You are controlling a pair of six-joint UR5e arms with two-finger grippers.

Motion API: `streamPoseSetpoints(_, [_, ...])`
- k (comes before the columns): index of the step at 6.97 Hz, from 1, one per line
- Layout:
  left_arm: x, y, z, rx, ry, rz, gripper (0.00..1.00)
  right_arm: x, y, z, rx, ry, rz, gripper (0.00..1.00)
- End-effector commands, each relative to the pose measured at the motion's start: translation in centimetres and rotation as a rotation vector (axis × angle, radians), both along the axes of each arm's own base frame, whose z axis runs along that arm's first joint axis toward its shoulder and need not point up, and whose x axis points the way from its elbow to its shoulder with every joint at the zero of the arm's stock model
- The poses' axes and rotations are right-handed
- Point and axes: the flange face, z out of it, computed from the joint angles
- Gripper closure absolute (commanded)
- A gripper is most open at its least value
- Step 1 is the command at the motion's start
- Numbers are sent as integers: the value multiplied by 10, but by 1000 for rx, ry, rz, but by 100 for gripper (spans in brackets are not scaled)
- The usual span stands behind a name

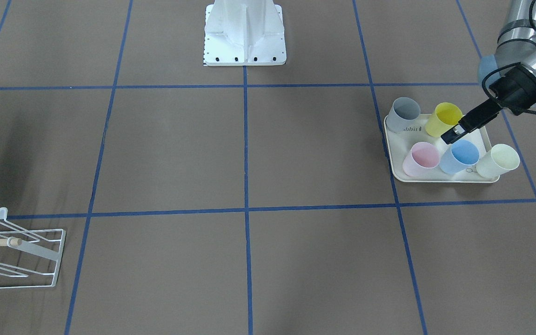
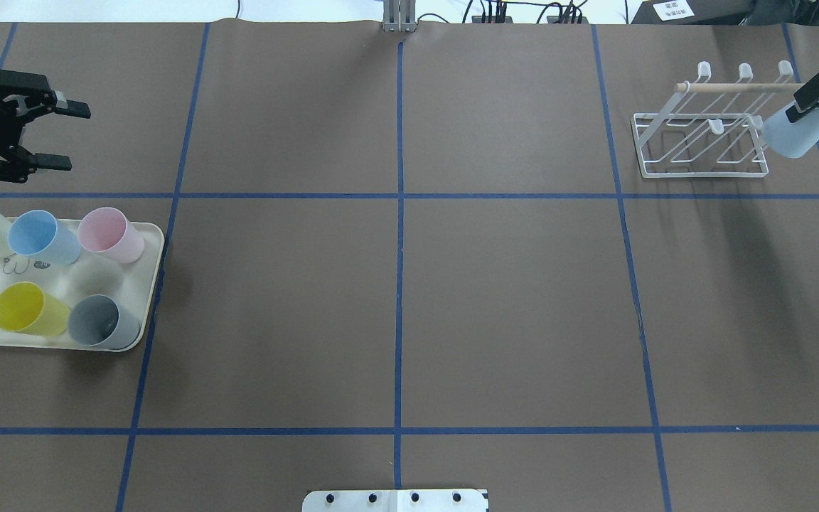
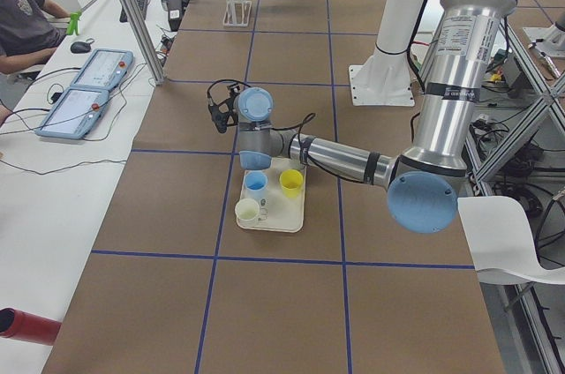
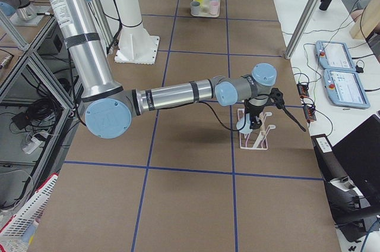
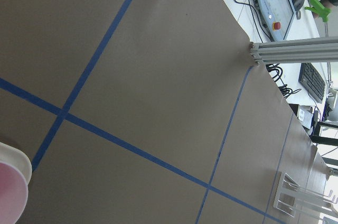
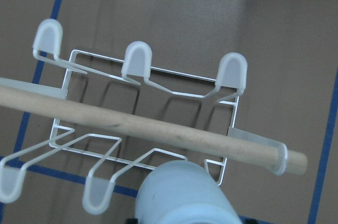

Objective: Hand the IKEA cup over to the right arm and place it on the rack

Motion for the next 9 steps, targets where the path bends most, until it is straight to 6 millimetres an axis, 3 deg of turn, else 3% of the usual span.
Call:
streamPoseSetpoints(1, [0, 2, 8, 57, -43, 7, 0, -1, 1, -1, 6, 0, -5, 0])
streamPoseSetpoints(3, [-8, -1, 20, 87, -98, -2, 0, 1, -1, -11, 16, -5, 6, 0])
streamPoseSetpoints(5, [-29, 18, 73, 191, -239, 16, 0, 10, 7, -24, 38, -17, 20, 0])
streamPoseSetpoints(7, [-62, 31, 125, 283, -410, 45, 0, 13, 25, -29, 46, -23, 29, 0])
streamPoseSetpoints(9, [-104, 21, 158, 378, -596, 94, 0, 15, 37, -31, 47, -29, 36, 0])
